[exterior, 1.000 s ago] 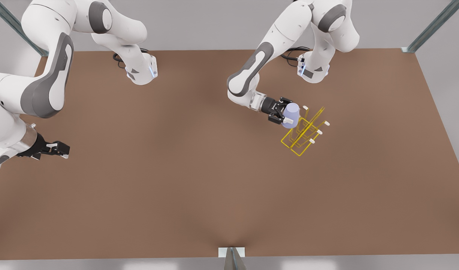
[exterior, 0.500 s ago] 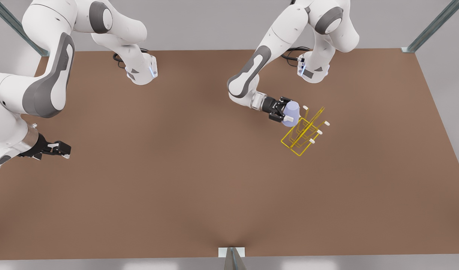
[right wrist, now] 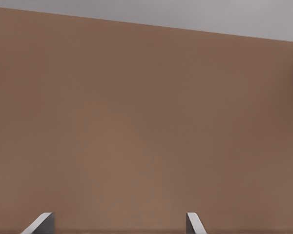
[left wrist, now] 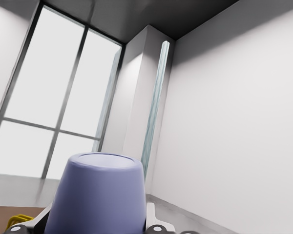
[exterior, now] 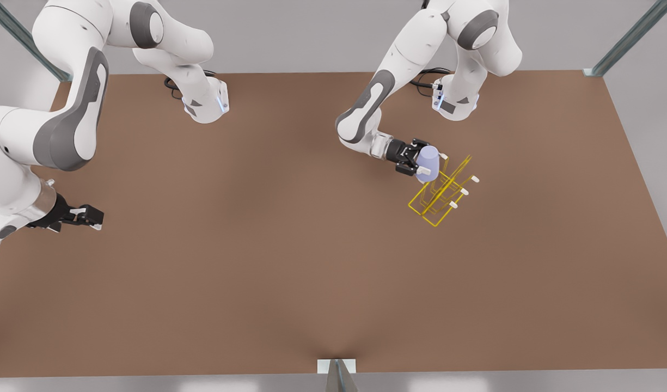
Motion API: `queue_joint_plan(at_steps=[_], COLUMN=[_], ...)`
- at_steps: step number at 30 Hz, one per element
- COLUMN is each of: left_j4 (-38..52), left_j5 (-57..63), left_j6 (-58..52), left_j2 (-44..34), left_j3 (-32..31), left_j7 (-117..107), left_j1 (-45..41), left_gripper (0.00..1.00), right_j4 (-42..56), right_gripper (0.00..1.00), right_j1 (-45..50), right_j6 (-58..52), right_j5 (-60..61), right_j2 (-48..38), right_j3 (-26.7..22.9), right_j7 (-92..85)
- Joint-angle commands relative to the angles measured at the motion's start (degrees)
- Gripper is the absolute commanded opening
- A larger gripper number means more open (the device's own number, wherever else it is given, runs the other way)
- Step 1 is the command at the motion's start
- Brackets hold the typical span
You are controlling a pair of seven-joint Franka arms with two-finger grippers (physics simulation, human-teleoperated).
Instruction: Place the cup on the cup holder
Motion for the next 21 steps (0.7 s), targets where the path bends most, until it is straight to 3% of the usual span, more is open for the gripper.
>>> queue_joint_plan(at_steps=[1, 11, 12, 13, 21], left_j4=[-0.4, -0.3, -0.3, -0.3, -0.3], left_j5=[-0.1, 0.3, 0.3, 0.3, 0.2], left_j6=[-0.1, 0.8, 0.8, 0.8, 0.7], left_j2=[-0.1, 0.0, 0.0, -0.1, -0.1], left_j3=[0.0, 0.3, 0.3, 0.2, 0.1], left_j7=[-9.9, -9.8, -9.9, -9.8, -9.8], left_j1=[-0.1, 0.4, 0.4, 0.4, 0.3], left_gripper=[0.71, 0.71, 0.80, 1.00, 1.00], right_j4=[0.0, 0.0, 0.0, 0.0, 0.0], right_gripper=[1.00, 1.00, 1.00, 1.00, 1.00], right_j1=[0.0, 0.0, 0.0, 0.0, 0.1], right_j6=[0.0, 0.0, 0.0, 0.0, 0.0], right_j5=[0.0, 0.1, 0.1, 0.1, 0.1], right_j2=[0.0, -0.1, 0.0, 0.0, -0.2], right_j3=[0.0, 0.0, 0.0, 0.0, 0.0], right_j7=[0.0, 0.0, 0.0, 0.0, 0.0])
